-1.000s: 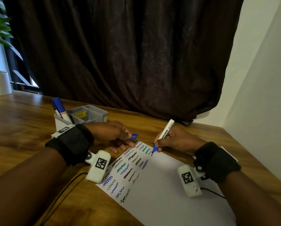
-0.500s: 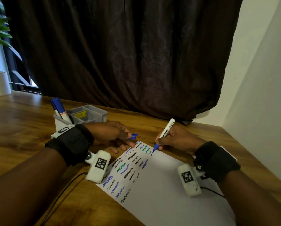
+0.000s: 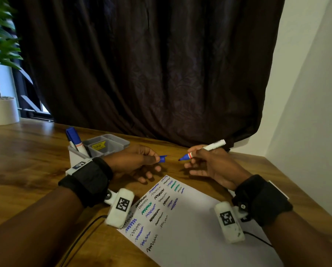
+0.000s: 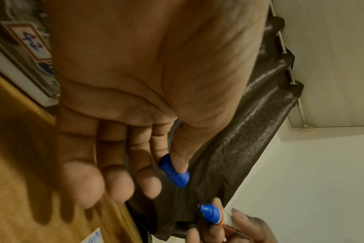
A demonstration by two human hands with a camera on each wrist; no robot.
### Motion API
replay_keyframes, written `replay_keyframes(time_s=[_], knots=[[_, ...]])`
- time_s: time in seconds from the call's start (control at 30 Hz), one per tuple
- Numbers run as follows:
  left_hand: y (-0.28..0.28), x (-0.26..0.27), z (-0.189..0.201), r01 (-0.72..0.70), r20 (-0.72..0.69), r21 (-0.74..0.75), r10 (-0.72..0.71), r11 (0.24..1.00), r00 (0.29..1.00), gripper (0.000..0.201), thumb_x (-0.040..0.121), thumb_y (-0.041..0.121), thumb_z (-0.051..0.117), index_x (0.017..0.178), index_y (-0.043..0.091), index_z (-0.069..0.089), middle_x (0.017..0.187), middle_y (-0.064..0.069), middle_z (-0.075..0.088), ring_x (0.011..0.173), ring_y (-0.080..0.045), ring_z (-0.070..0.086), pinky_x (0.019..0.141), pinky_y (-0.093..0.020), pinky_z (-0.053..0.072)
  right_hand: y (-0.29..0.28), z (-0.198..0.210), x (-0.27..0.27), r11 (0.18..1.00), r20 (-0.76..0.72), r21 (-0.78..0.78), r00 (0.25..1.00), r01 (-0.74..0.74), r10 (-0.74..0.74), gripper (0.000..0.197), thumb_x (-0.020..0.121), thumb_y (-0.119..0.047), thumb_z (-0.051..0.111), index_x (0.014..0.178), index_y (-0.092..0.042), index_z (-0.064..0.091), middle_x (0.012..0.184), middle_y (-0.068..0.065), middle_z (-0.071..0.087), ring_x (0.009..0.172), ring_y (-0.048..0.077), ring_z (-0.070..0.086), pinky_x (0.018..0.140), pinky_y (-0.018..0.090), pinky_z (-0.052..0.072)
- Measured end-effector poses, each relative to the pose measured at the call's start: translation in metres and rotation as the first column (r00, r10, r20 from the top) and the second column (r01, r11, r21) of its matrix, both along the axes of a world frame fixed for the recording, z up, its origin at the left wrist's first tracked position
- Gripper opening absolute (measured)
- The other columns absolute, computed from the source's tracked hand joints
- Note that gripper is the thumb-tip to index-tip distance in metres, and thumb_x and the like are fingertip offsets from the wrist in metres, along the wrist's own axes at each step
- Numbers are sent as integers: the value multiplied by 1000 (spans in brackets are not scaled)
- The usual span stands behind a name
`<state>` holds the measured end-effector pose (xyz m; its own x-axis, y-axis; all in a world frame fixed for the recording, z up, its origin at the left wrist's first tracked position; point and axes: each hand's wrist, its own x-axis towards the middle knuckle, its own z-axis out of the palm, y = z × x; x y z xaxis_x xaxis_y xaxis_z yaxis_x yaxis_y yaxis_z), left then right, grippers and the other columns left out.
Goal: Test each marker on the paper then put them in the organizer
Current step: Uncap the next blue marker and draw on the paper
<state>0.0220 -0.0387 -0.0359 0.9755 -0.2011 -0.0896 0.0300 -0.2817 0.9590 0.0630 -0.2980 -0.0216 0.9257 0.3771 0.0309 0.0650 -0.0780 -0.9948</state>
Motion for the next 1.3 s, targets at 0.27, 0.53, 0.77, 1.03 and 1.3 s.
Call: replay_keyframes(time_s=[0.27,0.53,0.77,1.03,1.3], knots=[[-1,0,2,1,64,-45,2,999,998,22,97,21,60,117,12,64,95,-6,70,74,-19,64,65,-34,59,9,-1,-6,997,5,68,1000,-22,22,17,102,-23,58,112,-13,66,99,15,79,97,30,76,94,49,59],[-6,-6,6,66,93,-13,-65,998,994,25,95,18,62,119,11,64,107,-11,76,77,-20,67,67,-30,58,11,-7,-13,994,96,-12,990,-107,107,13,93,-18,70,106,-14,68,104,15,79,95,29,75,92,50,58],[-3,-3,4,51,207,-19,-46,998,977,22,92,9,66,114,6,69,98,-14,78,61,-13,63,62,-25,54,8,-4,-18,999,154,-14,987,-51,53,20,83,-24,81,97,-10,75,93,16,79,80,28,76,79,44,63],[-8,-6,5,12,290,-27,-4,1000,957,21,87,5,70,108,8,73,90,-12,79,59,-11,66,61,-23,56,13,-6,-20,1000,60,26,998,-4,2,29,90,-36,74,93,-8,74,76,11,74,62,21,71,63,36,61],[-12,-6,1,-1,283,-65,19,998,959,12,91,4,65,100,6,73,83,-12,77,55,-13,63,57,-25,55,14,-3,-19,999,28,31,999,-32,31,37,82,-39,78,93,-4,75,80,14,76,63,20,73,57,30,62]])
